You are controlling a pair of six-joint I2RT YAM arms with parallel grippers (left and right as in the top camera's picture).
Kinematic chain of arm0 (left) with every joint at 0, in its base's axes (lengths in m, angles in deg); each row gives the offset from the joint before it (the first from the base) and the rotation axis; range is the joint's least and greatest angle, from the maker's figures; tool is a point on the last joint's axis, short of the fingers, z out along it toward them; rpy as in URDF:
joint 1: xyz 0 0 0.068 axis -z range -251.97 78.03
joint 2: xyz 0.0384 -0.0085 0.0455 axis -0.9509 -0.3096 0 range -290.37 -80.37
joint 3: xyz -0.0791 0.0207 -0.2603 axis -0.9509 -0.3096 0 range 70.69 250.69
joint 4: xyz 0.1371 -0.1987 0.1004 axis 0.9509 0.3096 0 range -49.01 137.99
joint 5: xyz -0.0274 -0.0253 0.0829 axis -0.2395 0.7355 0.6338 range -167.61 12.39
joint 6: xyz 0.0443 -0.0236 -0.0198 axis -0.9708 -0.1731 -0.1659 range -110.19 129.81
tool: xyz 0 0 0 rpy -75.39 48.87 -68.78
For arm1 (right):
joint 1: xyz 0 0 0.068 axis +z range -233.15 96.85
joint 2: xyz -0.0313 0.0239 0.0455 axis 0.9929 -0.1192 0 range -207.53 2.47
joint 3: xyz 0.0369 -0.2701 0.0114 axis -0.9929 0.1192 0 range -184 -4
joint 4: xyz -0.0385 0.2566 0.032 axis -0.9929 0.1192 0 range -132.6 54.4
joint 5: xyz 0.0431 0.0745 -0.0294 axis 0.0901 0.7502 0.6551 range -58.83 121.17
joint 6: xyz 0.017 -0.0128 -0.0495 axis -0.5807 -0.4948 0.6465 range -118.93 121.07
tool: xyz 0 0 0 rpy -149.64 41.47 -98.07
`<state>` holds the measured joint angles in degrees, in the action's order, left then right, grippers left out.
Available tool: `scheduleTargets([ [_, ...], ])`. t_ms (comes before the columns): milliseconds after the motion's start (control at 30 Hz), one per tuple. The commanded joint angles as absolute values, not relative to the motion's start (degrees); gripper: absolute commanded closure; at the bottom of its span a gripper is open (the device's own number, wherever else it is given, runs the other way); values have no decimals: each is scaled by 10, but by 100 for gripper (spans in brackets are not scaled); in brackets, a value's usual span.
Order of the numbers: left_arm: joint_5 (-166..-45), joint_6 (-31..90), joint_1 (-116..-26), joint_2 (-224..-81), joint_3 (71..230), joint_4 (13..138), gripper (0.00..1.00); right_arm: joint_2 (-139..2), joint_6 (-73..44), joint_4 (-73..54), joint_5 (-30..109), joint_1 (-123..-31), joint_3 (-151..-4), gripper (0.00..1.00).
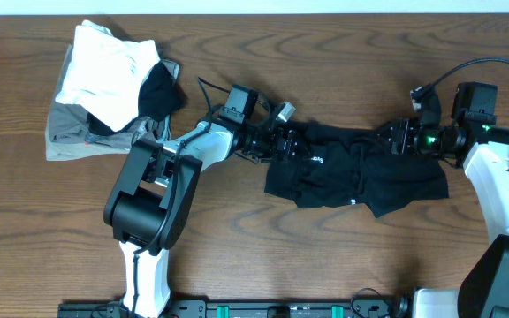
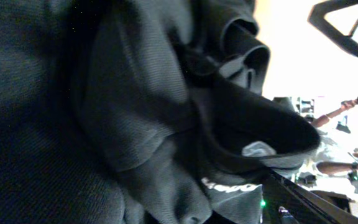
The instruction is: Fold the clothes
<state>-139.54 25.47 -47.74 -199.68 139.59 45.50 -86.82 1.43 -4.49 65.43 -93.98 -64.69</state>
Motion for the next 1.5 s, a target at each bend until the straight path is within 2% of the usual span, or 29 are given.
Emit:
scheduleTargets([
  [0,-1427,249,-472,-2007,1392,450,13,-863,7,-44,659,-936,-649,51],
  [100,-1409,249,-462,-2007,1392,450,13,-863,7,-45,659,-936,-649,52],
  [167,-1366,249,-449,-2007,1392,450,20,-863,7,-45,659,-936,-649,52],
  [267,-1310,250,-426,-2007,1392,451,45,-863,7,-45,659,-936,-649,52],
  [367,-1308,250,-416,-2007,1392,452,74,-863,7,-42,659,-936,-649,53],
  [433,-1308,256,-420,-2006,1392,458,87,-863,7,-40,659,-936,-649,53],
  [500,-1308,265,-431,-2004,1392,470,94,-863,7,-39,659,-936,-649,53],
  [733,-1279,243,-511,-1961,1408,635,94,-863,7,-36,659,-936,-649,54],
  [1000,-1099,184,-585,-1853,1469,846,94,-863,6,-44,659,-936,-649,54],
  [1200,-1006,184,-564,-1802,1553,925,94,-862,2,-48,659,-936,-649,54],
  [1467,-957,187,-452,-1822,1569,904,94,-863,-2,-51,659,-936,-649,54],
])
